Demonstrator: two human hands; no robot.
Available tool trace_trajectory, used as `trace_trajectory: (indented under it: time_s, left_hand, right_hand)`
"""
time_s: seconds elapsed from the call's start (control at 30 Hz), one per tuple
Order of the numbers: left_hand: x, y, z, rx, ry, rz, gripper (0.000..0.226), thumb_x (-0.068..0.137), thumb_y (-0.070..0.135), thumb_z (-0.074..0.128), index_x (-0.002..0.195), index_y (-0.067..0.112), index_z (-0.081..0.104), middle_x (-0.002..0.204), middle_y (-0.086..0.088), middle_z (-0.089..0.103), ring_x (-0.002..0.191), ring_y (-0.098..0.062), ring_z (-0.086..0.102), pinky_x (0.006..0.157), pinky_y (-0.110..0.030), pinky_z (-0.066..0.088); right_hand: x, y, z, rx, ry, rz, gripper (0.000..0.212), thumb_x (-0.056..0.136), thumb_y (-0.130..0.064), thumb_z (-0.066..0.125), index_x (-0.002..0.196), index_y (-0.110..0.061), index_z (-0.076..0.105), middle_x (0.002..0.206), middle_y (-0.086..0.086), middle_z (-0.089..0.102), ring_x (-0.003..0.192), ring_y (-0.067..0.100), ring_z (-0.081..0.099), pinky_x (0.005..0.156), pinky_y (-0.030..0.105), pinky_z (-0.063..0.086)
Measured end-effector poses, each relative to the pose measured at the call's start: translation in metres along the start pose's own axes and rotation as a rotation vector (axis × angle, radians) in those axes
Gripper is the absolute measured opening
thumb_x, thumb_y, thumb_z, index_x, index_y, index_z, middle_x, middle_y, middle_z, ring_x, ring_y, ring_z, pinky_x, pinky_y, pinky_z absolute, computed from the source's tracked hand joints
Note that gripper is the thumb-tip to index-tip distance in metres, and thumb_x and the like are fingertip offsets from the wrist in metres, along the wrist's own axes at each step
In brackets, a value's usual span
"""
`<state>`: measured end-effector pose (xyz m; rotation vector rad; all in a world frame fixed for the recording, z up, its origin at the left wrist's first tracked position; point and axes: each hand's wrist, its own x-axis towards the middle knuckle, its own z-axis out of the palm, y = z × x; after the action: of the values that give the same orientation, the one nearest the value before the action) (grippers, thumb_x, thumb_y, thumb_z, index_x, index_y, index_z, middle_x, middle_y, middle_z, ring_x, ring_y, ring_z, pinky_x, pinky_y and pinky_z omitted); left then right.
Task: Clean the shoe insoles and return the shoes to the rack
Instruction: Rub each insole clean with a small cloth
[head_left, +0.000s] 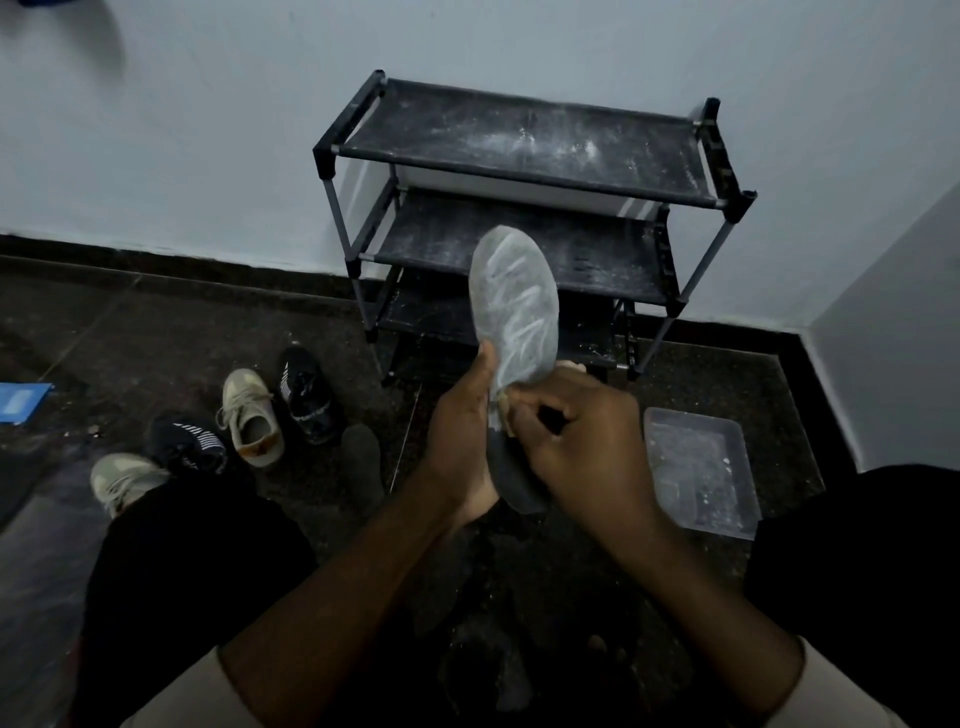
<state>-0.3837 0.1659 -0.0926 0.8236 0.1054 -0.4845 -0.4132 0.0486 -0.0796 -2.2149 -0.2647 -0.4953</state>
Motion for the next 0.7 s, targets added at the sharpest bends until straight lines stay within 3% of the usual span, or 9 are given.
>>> trace_trajectory:
  time_s: [0.17,0.23,0.33,0.43,0.6,0.7]
  left_hand:
    - [-0.001,0.002,0.002,-0.035,-0.005,-0.014,0.065,0.105,0.052,0.031,0.122,0.001,0.068,0.132,-0.025,0.062,0.119,-0.031,0.064,0.096,-0.036,0.056]
    - [0.0,-0.001,0.002,-0.055,0.005,0.003,0.059,0.106,0.048,0.033,0.13,0.003,0.063,0.133,-0.024,0.062,0.12,-0.03,0.064,0.097,-0.036,0.055]
    - [0.001,-0.001,0.001,-0.021,-0.015,-0.015,0.069,0.106,0.052,0.029,0.138,-0.004,0.053,0.136,-0.024,0.06,0.129,-0.031,0.058,0.108,-0.04,0.045]
    - [0.002,0.0,-0.002,0.024,-0.016,-0.014,0.075,0.105,0.056,0.025,0.134,-0.007,0.055,0.134,-0.024,0.061,0.128,-0.031,0.059,0.104,-0.037,0.048]
    - [0.0,-0.004,0.001,-0.076,-0.034,0.004,0.064,0.106,0.048,0.032,0.142,-0.002,0.049,0.139,-0.025,0.058,0.13,-0.033,0.056,0.105,-0.037,0.051]
    - [0.001,-0.002,-0.002,-0.03,-0.055,-0.016,0.073,0.105,0.054,0.028,0.14,-0.007,0.049,0.138,-0.025,0.058,0.131,-0.031,0.057,0.102,-0.035,0.053]
  right_hand:
    - [-0.001,0.006,-0.005,0.009,0.001,0.021,0.008,0.087,-0.011,0.072,0.087,-0.015,0.079,0.086,-0.001,0.074,0.079,0.014,0.069,0.072,0.042,0.058]
    - [0.007,0.008,-0.005,-0.002,0.04,0.019,0.007,0.086,-0.01,0.074,0.085,-0.014,0.079,0.082,0.0,0.072,0.074,0.013,0.068,0.069,0.042,0.056]
    - [0.0,-0.004,0.002,0.012,0.005,-0.032,0.009,0.085,-0.008,0.072,0.086,-0.013,0.079,0.081,0.0,0.072,0.074,0.013,0.068,0.069,0.04,0.057]
    - [-0.009,-0.006,0.001,0.018,-0.046,-0.045,0.012,0.086,-0.007,0.073,0.092,-0.015,0.079,0.087,-0.004,0.074,0.08,0.01,0.069,0.075,0.038,0.057]
    - [0.005,0.002,-0.002,0.014,0.023,-0.016,0.007,0.086,-0.009,0.074,0.085,-0.014,0.08,0.08,-0.003,0.072,0.072,0.01,0.067,0.067,0.038,0.056]
    - [-0.003,-0.003,0.001,0.036,-0.063,-0.051,0.01,0.086,-0.01,0.07,0.089,-0.012,0.079,0.083,-0.002,0.072,0.075,0.012,0.068,0.069,0.039,0.056]
